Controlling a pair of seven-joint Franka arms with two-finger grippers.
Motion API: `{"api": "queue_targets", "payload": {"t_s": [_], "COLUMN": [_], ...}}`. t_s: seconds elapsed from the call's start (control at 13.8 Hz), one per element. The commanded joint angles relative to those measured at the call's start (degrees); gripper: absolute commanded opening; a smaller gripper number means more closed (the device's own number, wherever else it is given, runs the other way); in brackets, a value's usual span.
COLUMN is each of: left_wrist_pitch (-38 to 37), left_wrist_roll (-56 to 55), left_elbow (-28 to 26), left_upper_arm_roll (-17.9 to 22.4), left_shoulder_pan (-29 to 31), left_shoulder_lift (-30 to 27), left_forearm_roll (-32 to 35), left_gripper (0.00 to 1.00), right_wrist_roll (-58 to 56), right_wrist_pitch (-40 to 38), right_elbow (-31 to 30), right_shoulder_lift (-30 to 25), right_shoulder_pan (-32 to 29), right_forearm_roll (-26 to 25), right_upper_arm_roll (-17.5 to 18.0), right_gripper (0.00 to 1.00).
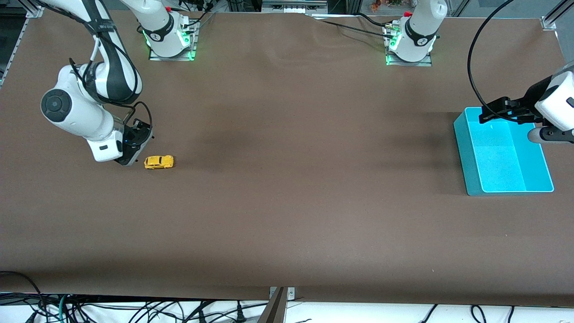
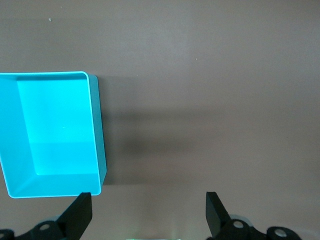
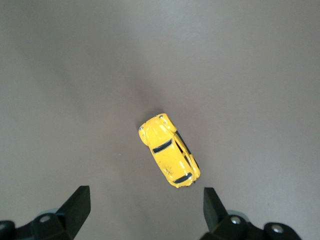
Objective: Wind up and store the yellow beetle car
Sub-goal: 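Move the right gripper down over the yellow beetle car, then close the right gripper on the yellow car's body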
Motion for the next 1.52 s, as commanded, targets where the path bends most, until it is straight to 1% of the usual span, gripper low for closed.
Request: {"api": "queue_targets", "payload": {"t_s": [0.0,0.14,0.36,0.65,0.72,0.8,0.94,1.09,1.23,1.38,1.45], "left_wrist_pitch": [0.06,0.06,0.06,0.06,0.06,0.06,0.06,0.06,0.06,0.06,0.06], "left_wrist_roll": [0.98,0.98,0.98,0.98,0.98,0.98,1.07,1.07,1.07,1.07,1.07], "left_elbow": [0.61,0.61,0.61,0.61,0.61,0.61,0.61,0.61,0.61,0.61,0.61], "left_upper_arm_roll": [-0.08,-0.08,-0.17,-0.08,-0.08,-0.08,-0.08,-0.08,-0.08,-0.08,-0.08], "left_shoulder_pan": [0.22,0.22,0.22,0.22,0.22,0.22,0.22,0.22,0.22,0.22,0.22], "left_shoulder_lift": [0.16,0.16,0.16,0.16,0.16,0.16,0.16,0.16,0.16,0.16,0.16], "left_forearm_roll": [0.65,0.65,0.65,0.65,0.65,0.65,0.65,0.65,0.65,0.65,0.65], "left_gripper": [1.0,1.0,1.0,1.0,1.0,1.0,1.0,1.0,1.0,1.0,1.0], "right_wrist_roll": [-11.68,-18.03,-23.14,-23.77,-23.77,-23.77,-23.77,-23.77,-23.77,-23.77,-23.85], "right_wrist_pitch": [4.67,8.02,11.36,13.12,13.39,13.91,14.53,14.62,14.62,14.62,14.45], "right_elbow": [-1.02,-1.2,-1.2,-1.72,-1.9,-2.07,-2.34,-2.34,-2.34,-2.34,-2.16], "right_shoulder_lift": [2.93,5.56,8.91,9.97,10.06,10.15,10.32,10.32,10.58,10.59,10.33], "right_shoulder_pan": [-1.34,-2.04,-2.22,-2.13,-2.13,-2.13,-2.13,-2.13,-2.22,-2.13,-2.13], "right_forearm_roll": [0.0,0.08,0.09,0.17,0.09,0.09,0.17,0.43,0.53,0.44,0.44], "right_upper_arm_roll": [0.4,0.4,0.49,0.75,0.75,0.84,1.54,1.63,1.63,1.72,2.59], "right_gripper": [1.0,1.0,1.0,0.99,0.95,0.85,0.59,0.4,0.29,0.12,0.08]}}
